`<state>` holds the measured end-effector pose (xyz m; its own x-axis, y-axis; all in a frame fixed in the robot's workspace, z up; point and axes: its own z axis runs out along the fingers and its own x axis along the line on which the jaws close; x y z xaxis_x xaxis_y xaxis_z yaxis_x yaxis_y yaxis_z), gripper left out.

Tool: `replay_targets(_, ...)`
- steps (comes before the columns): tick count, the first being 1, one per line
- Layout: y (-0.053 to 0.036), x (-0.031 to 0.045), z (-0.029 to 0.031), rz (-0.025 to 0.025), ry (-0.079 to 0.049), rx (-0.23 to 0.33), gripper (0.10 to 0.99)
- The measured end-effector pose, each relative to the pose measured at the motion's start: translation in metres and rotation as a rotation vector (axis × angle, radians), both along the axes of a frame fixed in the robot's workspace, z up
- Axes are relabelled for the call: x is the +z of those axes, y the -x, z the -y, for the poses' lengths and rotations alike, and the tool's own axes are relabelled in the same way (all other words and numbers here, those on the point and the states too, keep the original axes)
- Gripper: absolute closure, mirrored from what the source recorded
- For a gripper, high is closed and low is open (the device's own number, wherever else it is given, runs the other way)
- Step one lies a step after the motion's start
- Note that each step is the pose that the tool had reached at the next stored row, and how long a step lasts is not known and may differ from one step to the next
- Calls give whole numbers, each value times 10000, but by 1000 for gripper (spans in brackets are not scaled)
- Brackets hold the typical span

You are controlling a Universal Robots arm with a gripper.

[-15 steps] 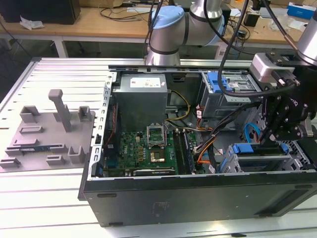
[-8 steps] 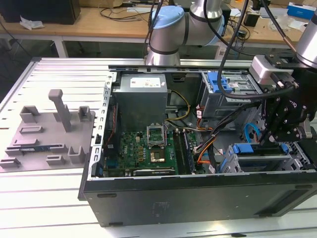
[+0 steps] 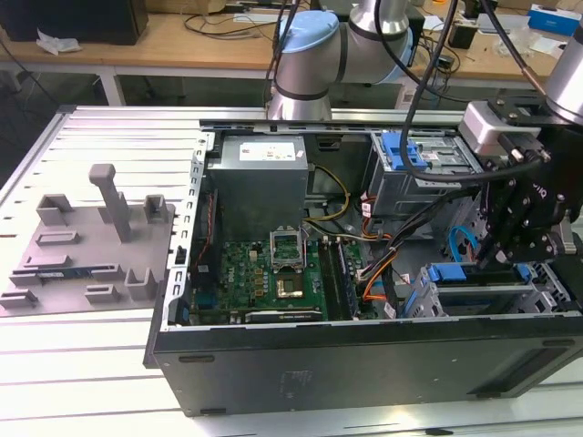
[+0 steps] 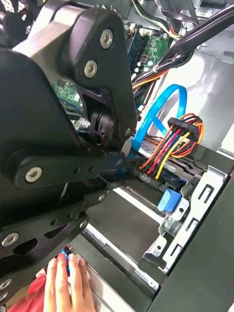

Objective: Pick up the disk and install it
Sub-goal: 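Insert the second disk wire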

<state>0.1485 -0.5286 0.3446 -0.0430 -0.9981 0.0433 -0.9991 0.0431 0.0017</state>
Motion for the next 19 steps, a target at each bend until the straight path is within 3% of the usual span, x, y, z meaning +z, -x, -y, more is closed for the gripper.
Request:
replay_targets(7, -3, 312, -52, 0, 1, -1, 863)
replay_targets(9, -3, 383, -64, 0, 1, 0, 980)
replay_targets(19, -4, 397, -68, 0, 4, 0, 980)
